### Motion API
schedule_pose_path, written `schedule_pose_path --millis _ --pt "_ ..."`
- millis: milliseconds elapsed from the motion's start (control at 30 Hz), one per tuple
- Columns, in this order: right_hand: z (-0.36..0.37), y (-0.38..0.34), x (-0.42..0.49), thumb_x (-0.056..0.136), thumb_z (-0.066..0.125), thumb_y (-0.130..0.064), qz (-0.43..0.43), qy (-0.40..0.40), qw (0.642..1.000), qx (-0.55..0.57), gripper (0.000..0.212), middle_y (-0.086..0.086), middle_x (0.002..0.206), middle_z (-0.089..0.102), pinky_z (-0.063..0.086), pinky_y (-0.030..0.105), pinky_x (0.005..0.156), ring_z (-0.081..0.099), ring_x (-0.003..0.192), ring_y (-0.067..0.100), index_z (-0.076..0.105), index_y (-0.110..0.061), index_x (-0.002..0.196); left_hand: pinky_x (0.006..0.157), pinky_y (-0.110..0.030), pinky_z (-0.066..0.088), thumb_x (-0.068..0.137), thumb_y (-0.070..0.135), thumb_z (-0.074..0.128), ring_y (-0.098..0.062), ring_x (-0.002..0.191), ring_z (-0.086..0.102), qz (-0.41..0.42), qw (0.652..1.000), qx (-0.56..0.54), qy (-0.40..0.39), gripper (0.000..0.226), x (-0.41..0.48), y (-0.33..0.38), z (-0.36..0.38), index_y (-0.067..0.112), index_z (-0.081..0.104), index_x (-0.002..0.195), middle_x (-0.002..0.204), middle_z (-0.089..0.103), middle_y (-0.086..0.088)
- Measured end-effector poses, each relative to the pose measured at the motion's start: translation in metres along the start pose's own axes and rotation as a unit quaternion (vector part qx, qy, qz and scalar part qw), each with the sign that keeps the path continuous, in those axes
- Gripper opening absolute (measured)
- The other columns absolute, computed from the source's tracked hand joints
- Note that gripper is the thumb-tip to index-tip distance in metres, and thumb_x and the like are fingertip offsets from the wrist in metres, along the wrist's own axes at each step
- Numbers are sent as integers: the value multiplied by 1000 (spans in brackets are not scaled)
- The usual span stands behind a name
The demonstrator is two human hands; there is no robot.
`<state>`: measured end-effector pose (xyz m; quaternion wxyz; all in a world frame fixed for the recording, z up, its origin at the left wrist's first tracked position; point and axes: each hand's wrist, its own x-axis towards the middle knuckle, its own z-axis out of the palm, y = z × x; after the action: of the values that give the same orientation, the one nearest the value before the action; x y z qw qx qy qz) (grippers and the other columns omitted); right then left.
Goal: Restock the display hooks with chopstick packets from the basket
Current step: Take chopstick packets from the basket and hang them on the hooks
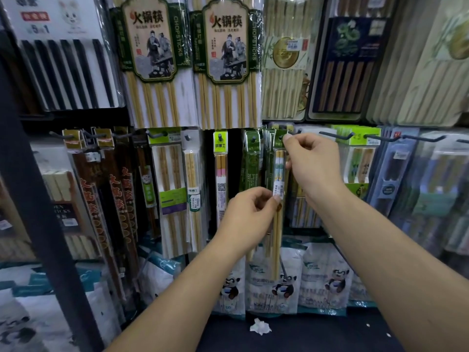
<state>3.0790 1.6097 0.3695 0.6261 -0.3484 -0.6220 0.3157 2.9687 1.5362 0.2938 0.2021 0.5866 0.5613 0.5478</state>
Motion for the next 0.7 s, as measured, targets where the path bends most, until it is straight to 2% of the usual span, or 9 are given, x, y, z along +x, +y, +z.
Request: schedule_pose_path --millis 100,200,267,333,400,467,600,700 --pt "1 0 3 96 64 -26 -5 -2 1000 -3 30 -7 48 55 48 23 65 54 53 9 68 -13 70 70 -53 61 100 40 61 -27 73 70 2 1000 2 5 16 1 0 -1 31 71 90 83 72 -3" --pt "1 2 5 96 64 -27 -10 0 1000 -6 30 -7 47 55 47 17 61 53 52 8 68 -15 69 67 -52 60 100 39 61 -28 70 70 5 1000 -3 6 16 1 -1 -1 31 71 91 83 72 -3" --pt "1 5 5 97 63 -27 -18 2 1000 -18 31 -9 48 56 46 18 63 54 54 5 68 -11 70 69 -52 61 100 38 61 -27 71 70 4 1000 3 7 16 1 -2 0 30 72 92 82 72 -3" --pt "1 8 4 97 63 -28 -30 3 999 -45 31 -15 49 58 44 22 65 55 58 -2 69 -11 71 68 -44 63 100 38 61 -18 70 70 7 1000 30 7 16 1 -4 0 28 73 96 78 73 1" --pt "0 11 2 97 63 -31 -39 -1 997 -74 28 -19 52 58 41 21 62 53 57 -4 71 -19 74 62 -26 58 100 40 60 -5 67 67 28 993 112 9 18 -2 -5 -2 28 73 100 73 70 9" --pt "-3 12 -2 96 64 -33 -45 4 995 -92 22 -19 58 61 40 18 60 55 59 -6 70 -25 76 58 -22 53 100 41 57 -1 66 63 54 976 207 33 19 -6 -5 -6 30 72 101 71 67 15" --pt "-9 12 -24 95 66 -30 -63 35 994 -78 12 -12 75 64 43 14 63 57 68 -5 64 -30 82 67 -28 53 101 37 53 -1 77 59 85 964 219 123 15 -10 -6 -19 28 65 97 84 61 16" --pt "-6 18 -55 98 61 -26 -102 -9 992 -71 10 -18 86 65 47 9 66 60 81 -7 63 -34 93 79 -28 54 102 31 52 -2 91 59 104 962 195 157 15 -9 -5 -24 25 62 111 100 59 16"
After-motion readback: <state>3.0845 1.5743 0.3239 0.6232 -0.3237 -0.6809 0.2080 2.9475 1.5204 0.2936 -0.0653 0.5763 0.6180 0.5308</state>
